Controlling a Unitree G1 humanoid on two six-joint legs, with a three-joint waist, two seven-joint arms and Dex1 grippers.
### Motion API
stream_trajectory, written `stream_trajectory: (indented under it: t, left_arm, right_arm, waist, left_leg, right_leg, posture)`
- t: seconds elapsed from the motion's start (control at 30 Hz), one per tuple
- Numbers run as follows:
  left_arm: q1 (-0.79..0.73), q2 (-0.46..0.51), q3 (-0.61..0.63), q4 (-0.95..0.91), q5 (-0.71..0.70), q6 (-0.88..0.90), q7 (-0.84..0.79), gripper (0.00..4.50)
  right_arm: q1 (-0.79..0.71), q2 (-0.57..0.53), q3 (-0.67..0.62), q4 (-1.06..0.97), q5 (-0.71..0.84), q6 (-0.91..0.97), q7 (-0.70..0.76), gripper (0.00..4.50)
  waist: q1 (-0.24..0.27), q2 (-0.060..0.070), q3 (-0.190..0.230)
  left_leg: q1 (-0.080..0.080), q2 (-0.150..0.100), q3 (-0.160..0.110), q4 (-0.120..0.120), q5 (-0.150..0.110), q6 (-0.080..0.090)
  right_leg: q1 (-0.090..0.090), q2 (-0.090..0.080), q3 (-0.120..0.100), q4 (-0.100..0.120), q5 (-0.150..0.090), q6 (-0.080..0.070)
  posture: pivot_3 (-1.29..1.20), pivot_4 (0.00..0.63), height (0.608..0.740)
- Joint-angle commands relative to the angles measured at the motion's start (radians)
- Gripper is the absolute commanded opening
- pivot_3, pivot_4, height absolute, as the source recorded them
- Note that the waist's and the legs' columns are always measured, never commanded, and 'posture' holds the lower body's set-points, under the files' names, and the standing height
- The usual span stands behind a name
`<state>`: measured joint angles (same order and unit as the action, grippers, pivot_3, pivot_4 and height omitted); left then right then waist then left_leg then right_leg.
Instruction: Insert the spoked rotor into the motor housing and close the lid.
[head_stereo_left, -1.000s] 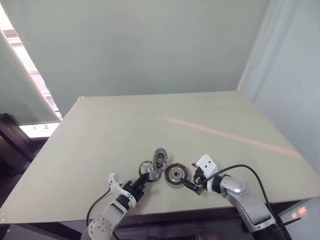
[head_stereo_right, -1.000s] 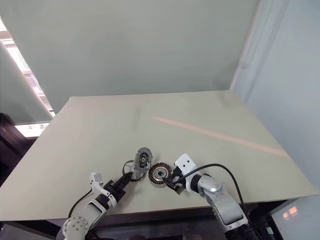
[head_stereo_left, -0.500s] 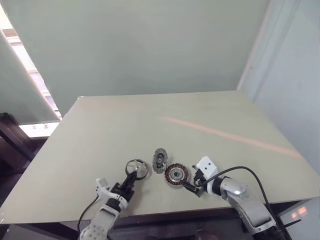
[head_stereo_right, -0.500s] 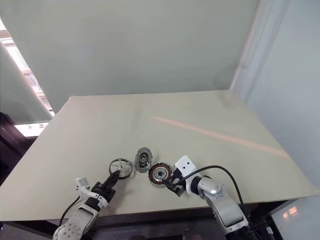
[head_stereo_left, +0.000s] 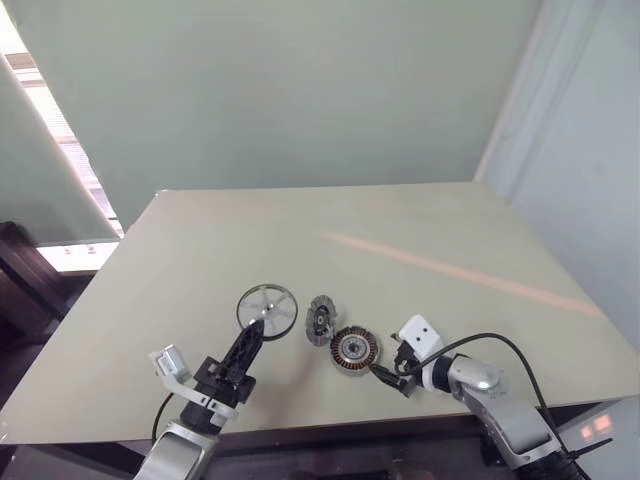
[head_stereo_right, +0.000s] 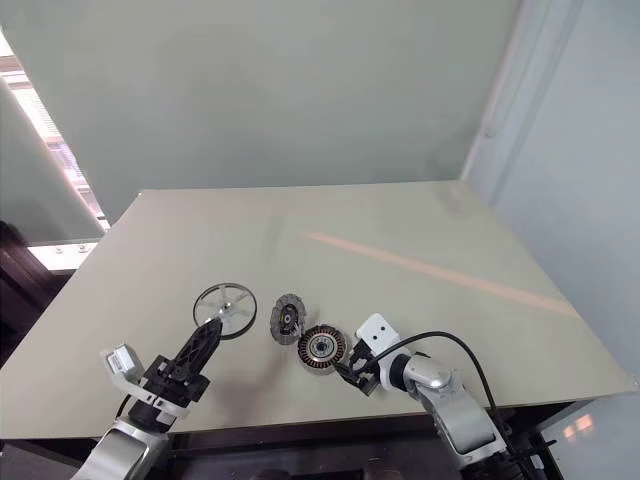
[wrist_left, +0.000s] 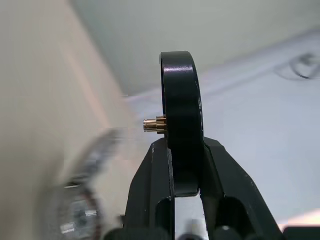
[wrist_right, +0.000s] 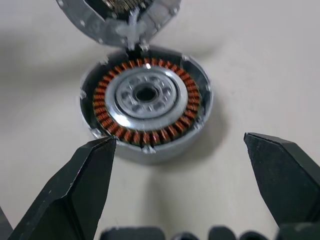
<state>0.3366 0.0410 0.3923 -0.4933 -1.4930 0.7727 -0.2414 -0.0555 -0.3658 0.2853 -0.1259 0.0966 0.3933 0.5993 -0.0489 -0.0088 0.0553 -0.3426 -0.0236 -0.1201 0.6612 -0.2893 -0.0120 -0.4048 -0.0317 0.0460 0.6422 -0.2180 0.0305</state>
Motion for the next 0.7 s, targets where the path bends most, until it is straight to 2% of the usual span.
stream_trajectory:
  t: [0.03, 0.1, 0.3, 0.7]
  left_arm:
    - [-0.037, 0.027, -0.070, -0.060, -0.053, -0.008, 0.022, 0.33]
    - [-0.051, 0.041, -0.104, -0.056, -0.060, -0.010, 0.027, 0.33]
    - [-0.120, 0.046, -0.236, 0.066, 0.046, -0.001, 0.030, 0.33]
    - [-0.243, 0.017, -0.286, 0.338, 0.174, 0.009, -0.027, 0.33]
  right_arm:
    - [0.001, -0.001, -0.029, -0.012, 0.007, -0.025, -0.003, 4.50]
    - [0.006, -0.002, -0.029, -0.011, 0.005, -0.028, -0.004, 4.50]
    - [0.038, -0.009, -0.029, -0.024, -0.008, -0.029, -0.018, 4.50]
    - [0.060, -0.009, -0.041, -0.053, -0.009, -0.011, -0.039, 4.50]
  waist:
    - [0.000, 0.000, 0.000]
    - [0.000, 0.000, 0.000]
    - [0.000, 0.000, 0.000]
    - [0.000, 0.000, 0.000]
  left_leg:
    - [0.000, 0.000, 0.000, 0.000, 0.000, 0.000]
    - [0.000, 0.000, 0.000, 0.000, 0.000, 0.000]
    - [0.000, -0.001, 0.001, 0.001, 0.000, 0.000]
    - [0.000, -0.001, 0.000, 0.001, 0.000, 0.000]
  right_leg:
    - [0.000, 0.000, 0.000, 0.000, 0.000, 0.000]
    - [0.000, 0.000, 0.000, 0.000, 0.000, 0.000]
    - [0.001, 0.000, 0.001, 0.000, 0.000, 0.000]
    - [0.000, 0.001, 0.001, 0.000, 0.000, 0.000]
  posture:
    - [0.00, 0.000, 0.740]
    - [0.00, 0.000, 0.740]
    - [0.00, 0.000, 0.740]
    - [0.00, 0.000, 0.740]
